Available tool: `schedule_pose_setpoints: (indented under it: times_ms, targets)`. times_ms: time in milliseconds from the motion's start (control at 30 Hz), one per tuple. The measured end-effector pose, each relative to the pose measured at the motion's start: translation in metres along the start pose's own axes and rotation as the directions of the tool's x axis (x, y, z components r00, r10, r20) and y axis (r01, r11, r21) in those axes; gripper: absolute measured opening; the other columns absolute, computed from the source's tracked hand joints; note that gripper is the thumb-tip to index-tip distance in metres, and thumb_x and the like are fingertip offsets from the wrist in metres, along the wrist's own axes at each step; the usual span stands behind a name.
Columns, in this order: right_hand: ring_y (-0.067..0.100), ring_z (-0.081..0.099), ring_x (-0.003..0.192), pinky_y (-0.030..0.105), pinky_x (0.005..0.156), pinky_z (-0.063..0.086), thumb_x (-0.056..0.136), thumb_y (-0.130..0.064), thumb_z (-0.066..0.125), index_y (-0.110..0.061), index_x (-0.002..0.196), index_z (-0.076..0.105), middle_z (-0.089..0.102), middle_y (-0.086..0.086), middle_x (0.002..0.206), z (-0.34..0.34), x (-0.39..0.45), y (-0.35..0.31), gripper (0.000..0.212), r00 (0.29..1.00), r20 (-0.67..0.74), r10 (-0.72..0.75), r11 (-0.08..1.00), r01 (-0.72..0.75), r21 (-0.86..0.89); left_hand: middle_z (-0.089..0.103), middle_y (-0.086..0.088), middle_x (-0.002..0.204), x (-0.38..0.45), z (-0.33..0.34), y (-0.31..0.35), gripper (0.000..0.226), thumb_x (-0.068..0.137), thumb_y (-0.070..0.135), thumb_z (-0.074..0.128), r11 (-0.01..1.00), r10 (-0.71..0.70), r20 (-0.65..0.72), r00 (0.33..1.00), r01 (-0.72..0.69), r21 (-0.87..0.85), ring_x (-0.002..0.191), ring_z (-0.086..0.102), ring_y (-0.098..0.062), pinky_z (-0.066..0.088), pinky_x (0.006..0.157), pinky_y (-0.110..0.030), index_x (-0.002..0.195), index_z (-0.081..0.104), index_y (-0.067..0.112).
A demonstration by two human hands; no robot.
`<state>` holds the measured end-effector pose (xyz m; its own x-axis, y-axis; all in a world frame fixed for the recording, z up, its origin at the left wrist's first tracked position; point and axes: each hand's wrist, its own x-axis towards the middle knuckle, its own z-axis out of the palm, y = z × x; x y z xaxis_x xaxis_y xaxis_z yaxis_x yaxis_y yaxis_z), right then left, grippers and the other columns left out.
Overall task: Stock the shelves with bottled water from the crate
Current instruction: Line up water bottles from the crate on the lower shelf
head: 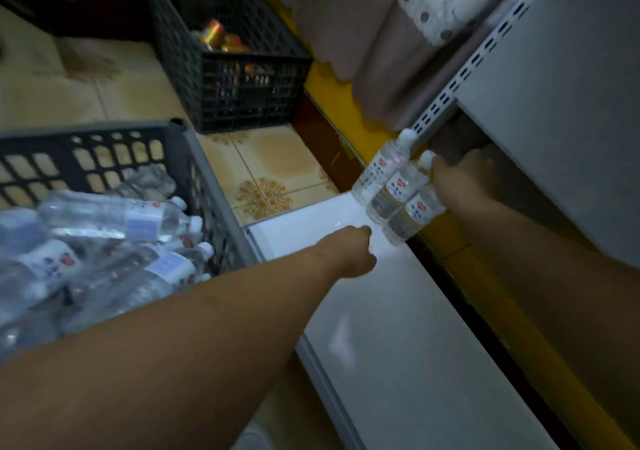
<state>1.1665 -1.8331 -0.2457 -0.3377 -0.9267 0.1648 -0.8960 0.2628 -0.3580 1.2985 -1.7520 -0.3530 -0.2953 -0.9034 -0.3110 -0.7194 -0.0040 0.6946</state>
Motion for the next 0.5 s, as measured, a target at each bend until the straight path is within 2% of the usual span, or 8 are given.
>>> schedule_pose_setpoints:
  times_ms: [67,167,233,333,433,500]
  targets:
    - [0.043,0.049,0.12,0.045,0.097,0.044,0.093,-0.046,0.052,0.002,0.128,0.049,0.049,0.025,0.131,-0.017,-0.028,-0.034,0.06,0.991,-0.009,-0.136,0.991,0.136,-0.006,0.048,-0.014,0.141,-0.035,-0.026,-0.002,0.05,0.098,0.03,0.049,0.999,-0.021,-0.004,1.0,0.021,0.038,0.122,0.05,-0.031,0.046,0.099,-0.041,0.143,0.039,0.011]
    - [0.04,0.053,0.116,0.043,0.093,0.045,0.094,-0.043,0.055,0.001,0.125,0.052,0.054,0.022,0.127,-0.041,-0.076,-0.086,0.054,0.953,0.031,-0.303,0.948,0.298,0.109,0.048,-0.011,0.141,-0.092,-0.069,-0.007,0.049,0.099,0.034,0.047,0.992,-0.044,-0.019,0.999,0.046,0.121,0.119,0.051,-0.03,0.046,0.094,-0.039,0.142,0.039,0.012]
    - [0.038,0.053,0.116,0.041,0.091,0.045,0.094,-0.044,0.054,0.0,0.128,0.051,0.055,0.02,0.127,-0.057,-0.108,-0.121,0.055,0.923,0.084,-0.375,0.917,0.356,0.177,0.049,-0.01,0.138,-0.131,-0.103,-0.009,0.048,0.098,0.036,0.047,0.971,-0.054,-0.036,0.998,0.061,0.23,0.117,0.051,-0.028,0.045,0.089,-0.034,0.14,0.041,0.013]
    - [0.036,0.053,0.115,0.036,0.082,0.042,0.097,-0.045,0.05,-0.003,0.132,0.047,0.054,0.018,0.128,-0.082,-0.157,-0.166,0.055,0.869,0.13,-0.477,0.868,0.442,0.226,0.054,-0.009,0.131,-0.188,-0.156,-0.011,0.044,0.097,0.034,0.046,0.924,-0.073,-0.019,0.997,0.074,0.375,0.103,0.052,-0.026,0.041,0.08,-0.033,0.136,0.044,0.013]
    - [0.032,0.055,0.108,0.031,0.069,0.039,0.099,-0.046,0.047,-0.005,0.138,0.043,0.056,0.014,0.122,-0.091,-0.201,-0.2,0.057,0.808,0.177,-0.562,0.817,0.51,0.27,0.055,-0.005,0.129,-0.249,-0.202,-0.026,0.042,0.099,0.036,0.046,0.872,-0.093,0.008,0.996,0.077,0.483,0.107,0.054,-0.025,0.044,0.086,-0.034,0.135,0.047,0.015]
    - [0.03,0.057,0.103,0.033,0.068,0.043,0.099,-0.048,0.046,-0.006,0.139,0.041,0.057,0.012,0.12,-0.087,-0.227,-0.218,0.057,0.773,0.235,-0.589,0.801,0.521,0.295,0.058,0.0,0.122,-0.284,-0.221,-0.048,0.038,0.099,0.037,0.047,0.854,-0.106,-0.018,0.994,0.1,0.511,0.105,0.055,-0.022,0.045,0.089,-0.034,0.13,0.053,0.017]
